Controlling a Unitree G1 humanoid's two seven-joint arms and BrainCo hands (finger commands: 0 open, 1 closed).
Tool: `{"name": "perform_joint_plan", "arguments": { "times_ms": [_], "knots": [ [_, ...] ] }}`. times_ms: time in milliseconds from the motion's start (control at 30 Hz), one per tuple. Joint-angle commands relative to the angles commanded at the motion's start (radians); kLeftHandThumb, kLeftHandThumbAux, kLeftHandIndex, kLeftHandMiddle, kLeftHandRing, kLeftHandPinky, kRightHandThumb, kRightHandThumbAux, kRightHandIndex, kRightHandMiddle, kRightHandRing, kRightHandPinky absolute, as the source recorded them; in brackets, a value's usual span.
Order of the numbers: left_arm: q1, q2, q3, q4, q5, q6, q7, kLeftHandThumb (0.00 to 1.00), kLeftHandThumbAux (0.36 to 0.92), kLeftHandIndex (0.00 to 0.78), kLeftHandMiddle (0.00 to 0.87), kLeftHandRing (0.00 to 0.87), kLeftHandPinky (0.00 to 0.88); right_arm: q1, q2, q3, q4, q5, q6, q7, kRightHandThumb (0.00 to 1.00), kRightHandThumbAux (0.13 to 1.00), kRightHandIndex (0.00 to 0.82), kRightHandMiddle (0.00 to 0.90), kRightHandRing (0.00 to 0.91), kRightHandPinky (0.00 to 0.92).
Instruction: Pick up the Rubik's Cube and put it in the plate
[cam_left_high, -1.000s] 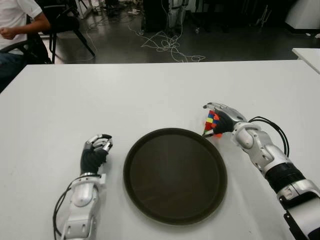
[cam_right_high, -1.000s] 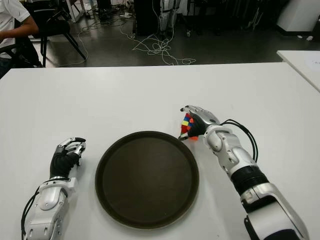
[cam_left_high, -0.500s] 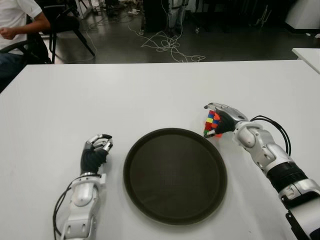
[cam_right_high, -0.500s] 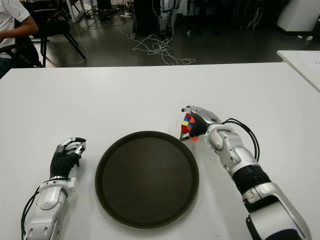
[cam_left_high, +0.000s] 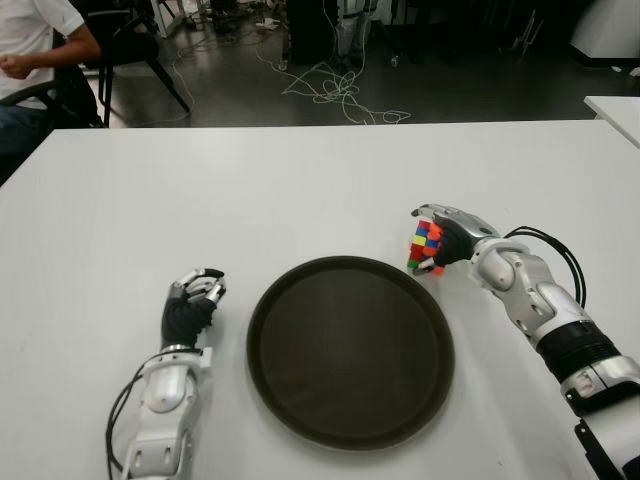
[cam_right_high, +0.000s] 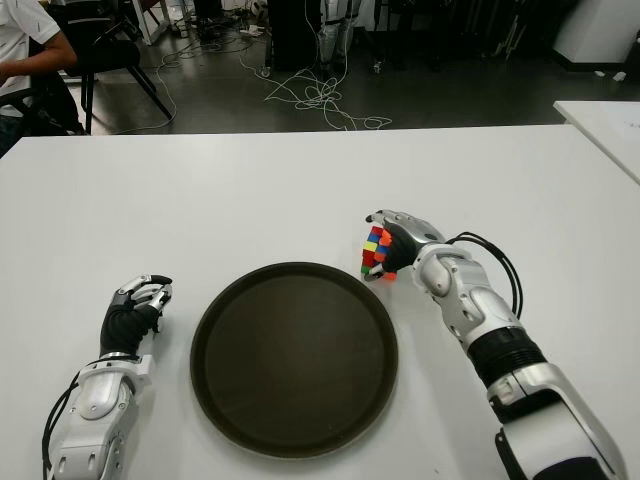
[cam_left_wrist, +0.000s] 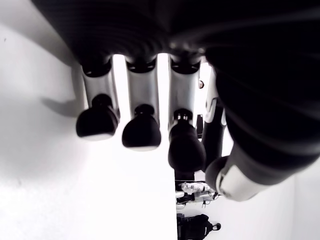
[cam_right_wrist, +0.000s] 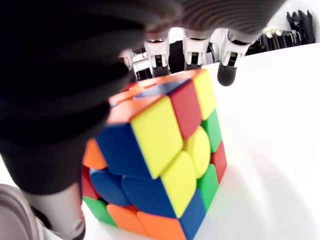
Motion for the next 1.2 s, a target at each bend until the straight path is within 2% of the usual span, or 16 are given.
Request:
{"name": "perform_joint_plan", "arguments": {
  "times_ms": [400,733,1200],
  "knots": [
    [0.003,0.004,-0.002,-0.005,0.004,0.000,-0.002,0.709,0.705,0.444,0.816,0.821,0.812,-0.004,-0.006,-0.003,0.005,0.008,-0.033,-0.001,0.000,0.785,0.000,0.000,0.000,0.000],
    [-0.002,0.009,0.000,0.008,0.008,-0.011,-0.002,0.710,0.705,0.444,0.810,0.818,0.808,-0.011,-0.008,0.003,0.003,0.004,-0.024,0.019,0.000,0.754,0.000,0.000,0.000,0.000],
    [-0.005,0.001,0.006,0.003,0.004,0.000,0.005,0.710,0.704,0.444,0.804,0.814,0.802,-0.013,-0.004,0.003,-0.002,0.004,-0.008,0.029,0.000,0.755,0.000,0.000,0.000,0.000]
  ]
}}
